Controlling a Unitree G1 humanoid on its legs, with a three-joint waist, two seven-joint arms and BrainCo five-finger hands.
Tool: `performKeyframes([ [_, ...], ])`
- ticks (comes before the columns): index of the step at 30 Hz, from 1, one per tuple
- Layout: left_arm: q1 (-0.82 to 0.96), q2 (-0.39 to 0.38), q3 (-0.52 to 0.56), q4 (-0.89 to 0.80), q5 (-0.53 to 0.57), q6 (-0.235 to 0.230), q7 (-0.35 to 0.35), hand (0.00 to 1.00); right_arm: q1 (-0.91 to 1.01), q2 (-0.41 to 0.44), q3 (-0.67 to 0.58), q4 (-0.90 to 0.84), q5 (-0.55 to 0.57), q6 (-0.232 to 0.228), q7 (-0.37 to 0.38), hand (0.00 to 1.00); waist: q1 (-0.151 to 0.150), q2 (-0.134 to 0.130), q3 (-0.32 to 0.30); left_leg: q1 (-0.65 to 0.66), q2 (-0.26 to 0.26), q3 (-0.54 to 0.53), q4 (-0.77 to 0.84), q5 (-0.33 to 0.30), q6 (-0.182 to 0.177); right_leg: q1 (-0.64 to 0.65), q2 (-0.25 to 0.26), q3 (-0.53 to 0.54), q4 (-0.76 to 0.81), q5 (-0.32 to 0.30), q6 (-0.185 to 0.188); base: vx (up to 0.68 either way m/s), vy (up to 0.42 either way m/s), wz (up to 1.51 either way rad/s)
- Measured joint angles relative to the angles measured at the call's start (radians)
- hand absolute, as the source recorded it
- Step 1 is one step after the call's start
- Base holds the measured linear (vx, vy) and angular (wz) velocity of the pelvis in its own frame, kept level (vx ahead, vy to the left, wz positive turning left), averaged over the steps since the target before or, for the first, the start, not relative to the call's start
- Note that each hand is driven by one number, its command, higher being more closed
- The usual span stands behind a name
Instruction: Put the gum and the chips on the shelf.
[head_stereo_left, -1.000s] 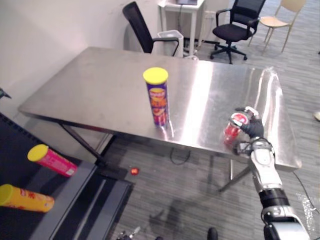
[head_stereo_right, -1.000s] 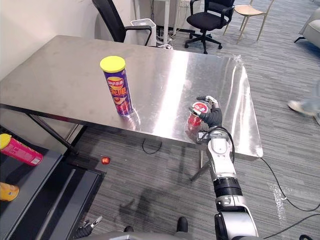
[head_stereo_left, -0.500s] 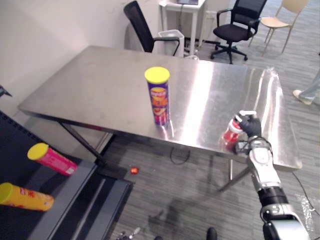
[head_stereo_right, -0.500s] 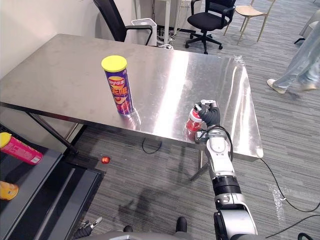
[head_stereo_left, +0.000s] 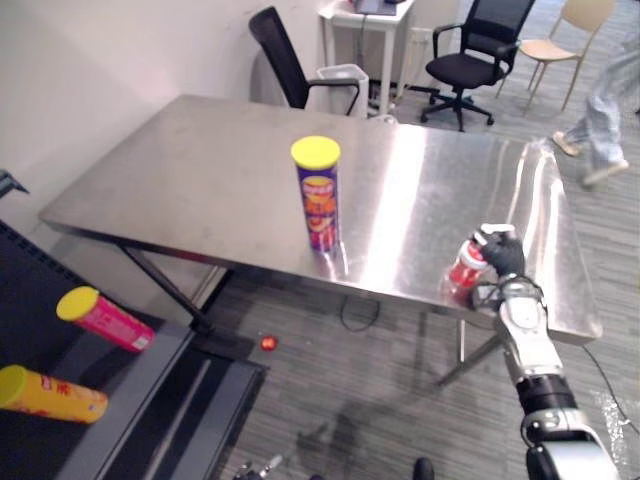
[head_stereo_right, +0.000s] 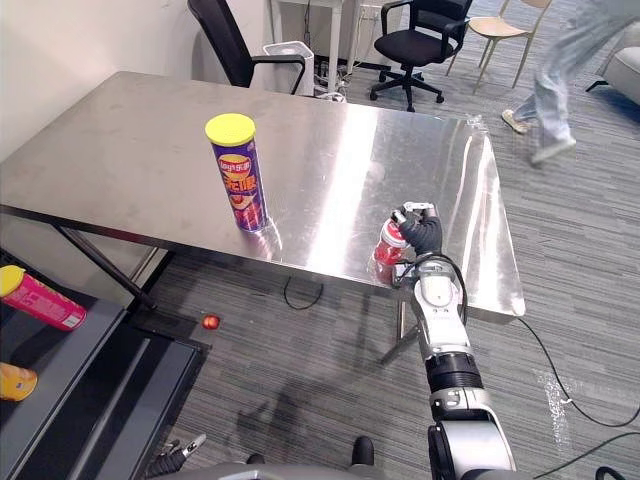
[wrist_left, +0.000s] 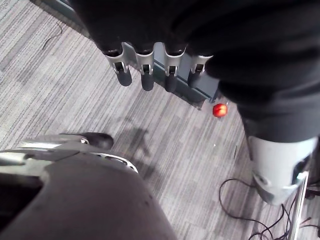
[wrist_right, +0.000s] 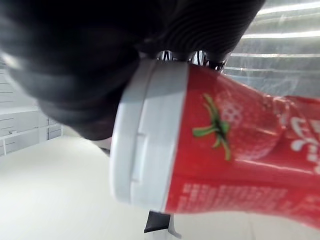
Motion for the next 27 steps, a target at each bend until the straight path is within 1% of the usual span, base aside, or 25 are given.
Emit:
performKeyframes([
  [1, -0.001, 0.0, 0.0, 0.0, 0.0, 0.0, 0.002, 0.0, 0.0, 0.006, -0.021, -0.002, -0.002, 0.0, -0.009, 1.0, 0.001, 0.0, 0.0, 0.0, 0.0, 0.0, 0.0, 0.0, 0.0, 0.0, 0.0, -0.001, 0.0, 0.0, 0.0, 0.0, 0.0, 0.0],
  [5, -0.001, 0.0, 0.002, 0.0, 0.0, 0.001, 0.006, 0.0, 0.0, 0.008, -0.042, -0.039, -0.002, 0.0, -0.041, 1.0, 0.0, 0.0, 0.0, 0.001, 0.0, 0.0, 0.0, 0.0, 0.0, 0.001, 0.0, -0.001, 0.0, 0.0, 0.0, 0.0, 0.0, 0.0],
  [9, 0.0, 0.0, 0.003, 0.0, 0.001, 0.001, 0.007, 0.0, -0.001, 0.009, -0.069, -0.106, -0.001, -0.004, -0.052, 1.0, -0.001, -0.001, -0.001, 0.003, 0.0, -0.001, 0.0, 0.0, 0.0, 0.004, 0.0, -0.002, 0.0, 0.0, 0.0, 0.0, 0.0, 0.0],
  [10, 0.0, 0.0, 0.003, 0.0, 0.001, 0.001, 0.007, 0.0, -0.001, 0.009, -0.073, -0.12, -0.001, -0.005, -0.055, 0.0, -0.001, -0.001, -0.001, 0.003, 0.0, -0.002, 0.001, 0.001, 0.001, 0.005, -0.001, -0.003, 0.0, 0.0, 0.0, 0.0, 0.0, 0.0],
  [13, 0.0, 0.0, 0.003, 0.0, 0.001, 0.001, 0.007, 0.0, -0.001, 0.009, -0.085, -0.129, -0.001, -0.006, -0.07, 0.0, 0.0, -0.001, -0.001, 0.004, 0.0, -0.003, 0.001, 0.001, 0.002, 0.006, -0.001, -0.004, 0.0, 0.0, 0.0, 0.0, 0.0, 0.0],
  [19, 0.001, 0.0, 0.003, 0.0, 0.002, 0.005, 0.007, 0.0, -0.001, 0.009, -0.092, -0.131, -0.001, -0.006, -0.072, 0.0, -0.003, -0.002, -0.001, 0.004, 0.0, -0.003, 0.002, 0.001, 0.002, 0.006, -0.001, -0.004, 0.0, 0.0, 0.0, 0.0, 0.0, 0.0],
  [20, 0.0, 0.0, 0.003, -0.003, 0.002, 0.013, 0.007, 0.0, 0.0, 0.009, -0.092, -0.144, -0.001, -0.005, -0.072, 0.0, -0.004, -0.002, -0.001, 0.004, -0.001, -0.003, 0.002, 0.001, 0.002, 0.006, -0.001, -0.004, 0.0, 0.0, 0.0, 0.0, 0.0, 0.0],
  [25, 0.005, 0.0, 0.004, -0.017, 0.011, 0.02, 0.008, 0.0, 0.002, 0.009, -0.092, -0.238, 0.006, -0.008, -0.065, 0.0, -0.005, -0.002, -0.001, 0.004, 0.0, -0.003, 0.003, 0.001, 0.002, 0.007, -0.001, -0.004, 0.0, 0.0, 0.0, 0.0, 0.0, 0.0],
  [27, 0.007, 0.0, 0.004, -0.02, 0.013, 0.02, 0.008, 0.0, 0.005, 0.011, -0.091, -0.255, 0.006, -0.013, -0.046, 0.0, -0.005, -0.003, -0.002, 0.004, 0.0, -0.002, 0.004, 0.001, 0.002, 0.007, -0.001, -0.004, 0.0, 0.001, 0.001, 0.0, 0.0, 0.0],
])
